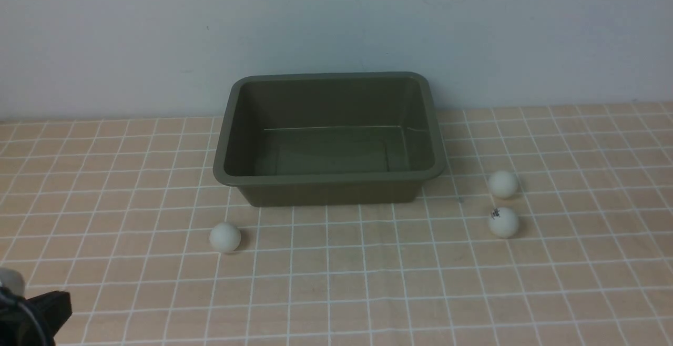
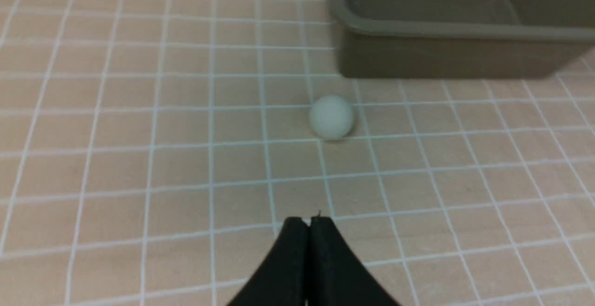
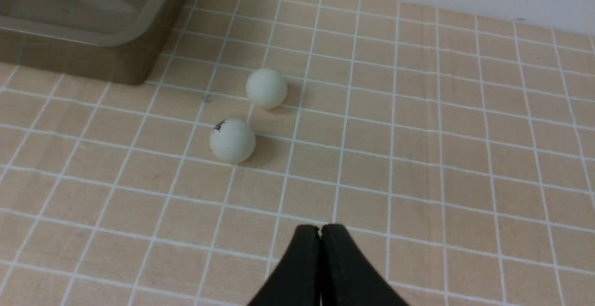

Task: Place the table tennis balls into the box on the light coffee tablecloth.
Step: 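Reach for and grasp a ping pong ball on the table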

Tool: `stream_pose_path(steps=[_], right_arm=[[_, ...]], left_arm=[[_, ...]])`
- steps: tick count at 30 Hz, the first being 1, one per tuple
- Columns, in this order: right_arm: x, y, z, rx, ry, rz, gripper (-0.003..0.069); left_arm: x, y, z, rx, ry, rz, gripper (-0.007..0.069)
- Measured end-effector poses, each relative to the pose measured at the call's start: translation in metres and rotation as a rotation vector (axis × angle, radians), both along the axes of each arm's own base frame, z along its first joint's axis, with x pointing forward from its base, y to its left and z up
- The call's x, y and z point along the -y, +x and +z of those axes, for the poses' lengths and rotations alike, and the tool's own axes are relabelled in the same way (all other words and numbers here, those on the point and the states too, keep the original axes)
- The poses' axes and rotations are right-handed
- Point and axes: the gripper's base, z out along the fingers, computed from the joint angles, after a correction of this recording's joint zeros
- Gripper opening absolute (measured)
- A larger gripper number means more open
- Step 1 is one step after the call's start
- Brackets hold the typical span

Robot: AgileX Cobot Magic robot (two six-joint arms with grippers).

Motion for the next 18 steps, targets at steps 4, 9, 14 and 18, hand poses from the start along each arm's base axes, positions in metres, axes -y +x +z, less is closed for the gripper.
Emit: stream_pose_path(steps=[4,9,14,18], right_arm=[[-0.007,-0.001,0.004,0.003,0.047,0.064,-0.0014],[-0.014,0.003,0.035,0.03,0.086,0.133,-0.0014],[-0.021,0.018,0.083,0.026,0.132,0.192,-0.0014],[-0.024,0.036,0.093,-0.066,0.154,0.212,-0.0014]], left_arm=[[0.007,-0.004,0.022,0.065,0.048,-0.108,-0.0066],[0.007,-0.008,0.047,0.089,0.096,-0.133,-0.0066],[0.004,0.002,0.065,-0.003,0.107,-0.113,-0.0066],[0.003,0.018,0.067,-0.123,0.105,-0.112,-0.0066]])
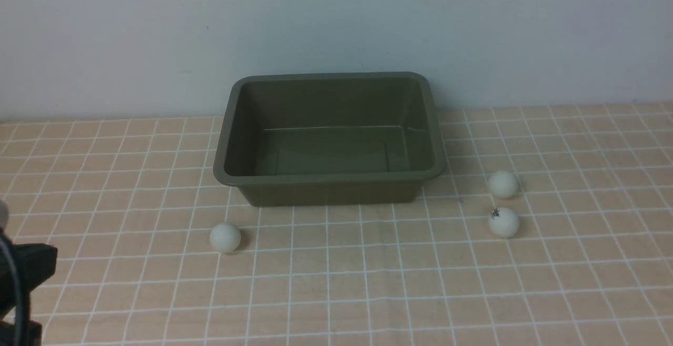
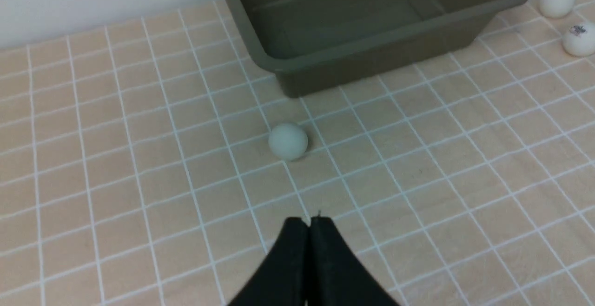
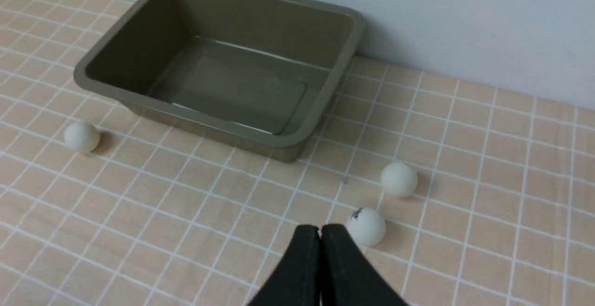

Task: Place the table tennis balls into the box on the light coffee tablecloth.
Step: 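Reach for and grasp a ping pong ball on the table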

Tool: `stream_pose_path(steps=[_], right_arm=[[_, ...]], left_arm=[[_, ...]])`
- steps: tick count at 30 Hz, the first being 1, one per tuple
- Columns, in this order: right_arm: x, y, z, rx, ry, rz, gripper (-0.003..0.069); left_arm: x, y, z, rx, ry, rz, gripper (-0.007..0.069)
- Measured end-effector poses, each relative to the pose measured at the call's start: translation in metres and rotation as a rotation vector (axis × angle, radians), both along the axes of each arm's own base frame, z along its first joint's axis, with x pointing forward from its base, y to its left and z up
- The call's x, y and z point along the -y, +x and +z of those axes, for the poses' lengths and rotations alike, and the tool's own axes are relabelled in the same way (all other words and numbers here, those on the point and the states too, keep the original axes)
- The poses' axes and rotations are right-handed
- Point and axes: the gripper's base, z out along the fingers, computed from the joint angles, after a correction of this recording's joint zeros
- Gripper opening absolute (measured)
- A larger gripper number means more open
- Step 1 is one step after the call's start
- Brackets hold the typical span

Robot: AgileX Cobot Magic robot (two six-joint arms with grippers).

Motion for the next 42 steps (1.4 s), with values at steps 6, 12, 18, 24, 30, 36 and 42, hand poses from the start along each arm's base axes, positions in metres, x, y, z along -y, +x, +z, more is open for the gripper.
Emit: stream_pose_path(steps=[6,12,18,24,30,36,42], right_arm=[[-0.001,0.039,-0.024,-0.186,0.0,-0.007,-0.0014],[0.003,0.076,-0.059,-0.333,-0.044,-0.044,-0.0014],[0.006,0.109,-0.101,-0.483,-0.075,-0.095,-0.0014],[0.005,0.125,-0.111,-0.451,-0.038,-0.124,-0.0007],[0.001,0.129,-0.109,-0.416,0.014,-0.104,0.005],[-0.004,0.129,-0.107,-0.421,0.084,-0.094,0.0138],[-0.005,0.128,-0.107,-0.421,0.079,-0.07,0.0271]], left_arm=[[-0.001,0.026,-0.014,-0.161,0.002,0.002,-0.0066],[-0.001,0.04,-0.022,-0.219,0.001,0.006,-0.0066],[-0.003,0.048,-0.025,-0.22,0.011,0.02,-0.0066],[-0.004,0.049,-0.025,-0.214,0.016,0.023,-0.0066],[-0.004,0.047,-0.027,-0.243,0.034,0.014,-0.0066],[-0.006,0.045,-0.029,-0.266,0.066,0.009,-0.0066],[-0.006,0.045,-0.029,-0.268,0.064,0.01,-0.0066]])
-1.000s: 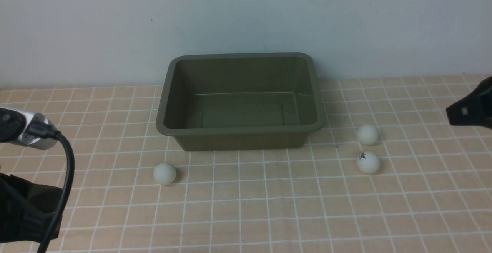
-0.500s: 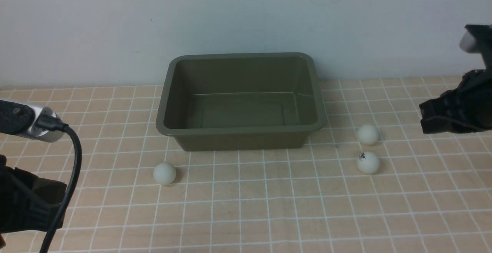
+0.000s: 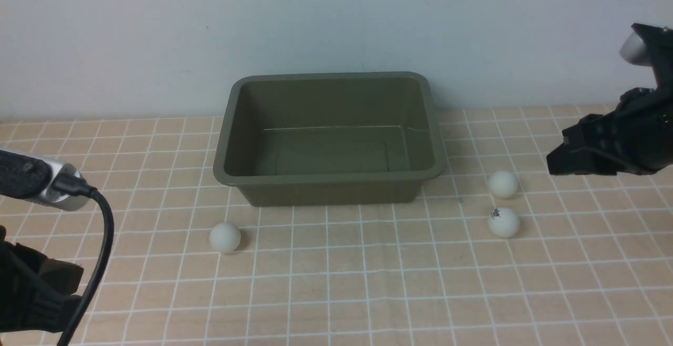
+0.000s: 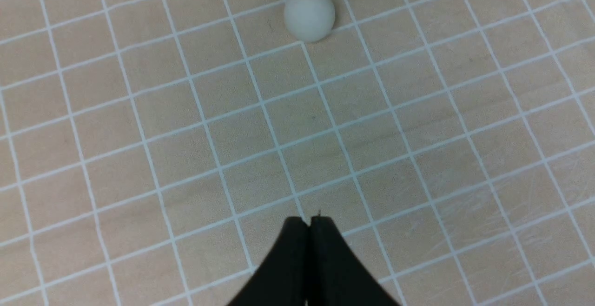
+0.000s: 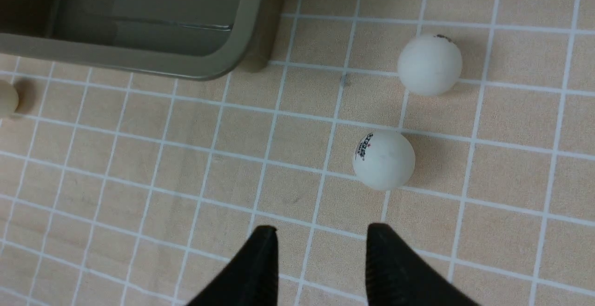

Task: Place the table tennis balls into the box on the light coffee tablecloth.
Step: 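Reach for and grasp a ping pong ball on the table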

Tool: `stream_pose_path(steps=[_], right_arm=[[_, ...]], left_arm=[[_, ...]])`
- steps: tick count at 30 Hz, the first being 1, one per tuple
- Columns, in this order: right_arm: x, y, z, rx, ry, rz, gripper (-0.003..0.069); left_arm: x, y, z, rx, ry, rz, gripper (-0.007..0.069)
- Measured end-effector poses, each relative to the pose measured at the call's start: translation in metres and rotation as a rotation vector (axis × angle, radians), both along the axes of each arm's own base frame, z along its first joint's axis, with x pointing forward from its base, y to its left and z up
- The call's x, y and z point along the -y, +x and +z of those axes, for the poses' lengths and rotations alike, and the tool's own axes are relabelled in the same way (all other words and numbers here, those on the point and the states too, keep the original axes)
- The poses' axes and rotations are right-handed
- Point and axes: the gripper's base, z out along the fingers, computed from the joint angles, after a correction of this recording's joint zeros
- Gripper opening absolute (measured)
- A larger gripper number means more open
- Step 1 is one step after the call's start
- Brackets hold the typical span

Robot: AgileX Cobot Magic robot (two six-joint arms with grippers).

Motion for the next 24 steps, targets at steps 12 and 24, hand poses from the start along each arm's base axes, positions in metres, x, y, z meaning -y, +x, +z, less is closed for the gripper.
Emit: stream_pose_path(steps=[12,24], right_arm=[[0.001,0.004,-0.008,-0.019,-0.019,0.014,0.0447],[0.001,0.038,-0.056,-0.114,-0.047,0.015,0.0449]], left_arm=[[0.0,-0.002,-0.001,-0.026,-0.006,0.0,-0.0066],[0.0,-0.002,-0.001,-0.029,-0.013,0.011,-0.0066]])
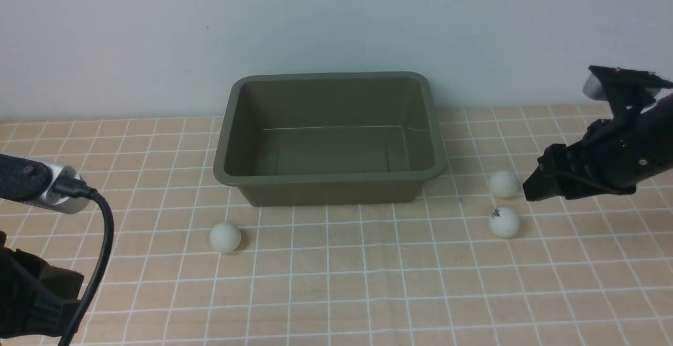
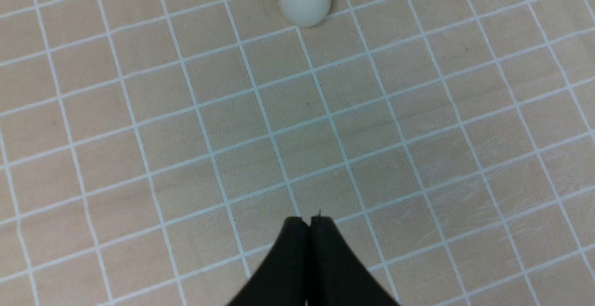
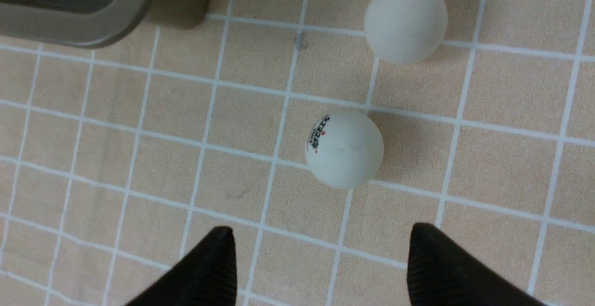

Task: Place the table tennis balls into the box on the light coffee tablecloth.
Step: 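Reach for and grasp a ping pong ball on the table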

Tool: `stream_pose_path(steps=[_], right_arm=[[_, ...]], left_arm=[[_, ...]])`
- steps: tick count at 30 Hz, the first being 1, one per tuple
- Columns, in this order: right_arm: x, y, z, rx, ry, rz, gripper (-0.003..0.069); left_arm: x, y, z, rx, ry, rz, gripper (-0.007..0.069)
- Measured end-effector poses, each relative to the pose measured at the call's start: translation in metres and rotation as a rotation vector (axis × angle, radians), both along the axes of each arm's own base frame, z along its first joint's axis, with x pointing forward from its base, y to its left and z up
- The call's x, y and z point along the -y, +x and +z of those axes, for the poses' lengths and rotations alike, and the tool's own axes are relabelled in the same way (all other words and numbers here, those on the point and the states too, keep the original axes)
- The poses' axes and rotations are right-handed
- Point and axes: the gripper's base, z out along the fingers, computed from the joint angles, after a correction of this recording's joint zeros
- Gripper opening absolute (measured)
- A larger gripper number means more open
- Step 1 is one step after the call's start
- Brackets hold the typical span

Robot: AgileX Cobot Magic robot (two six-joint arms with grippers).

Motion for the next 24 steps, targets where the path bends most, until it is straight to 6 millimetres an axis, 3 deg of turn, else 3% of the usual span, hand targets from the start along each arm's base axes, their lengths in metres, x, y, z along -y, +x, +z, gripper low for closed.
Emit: stream_pose_path(steps=[5,8,12,24], right_arm=[[-0.013,0.014,-0.003,0.007,-0.011,0.044,0.0449],[-0.038,0.023,0.0,0.035,-0.048,0.13,0.0449],[-0.055,0.027,0.002,0.032,-0.128,0.168,0.0449],[-0.049,0.029,-0.012,-0.048,-0.245,0.123,0.0449]], left_arm=[[0.0,0.0,0.0,0.0,0.0,0.001,-0.0066],[0.0,0.0,0.0,0.0,0.0,0.001,-0.0066],[0.0,0.0,0.0,-0.002,-0.006,0.008,-0.0066],[0.0,0.0,0.0,-0.004,-0.01,0.014,-0.0066]])
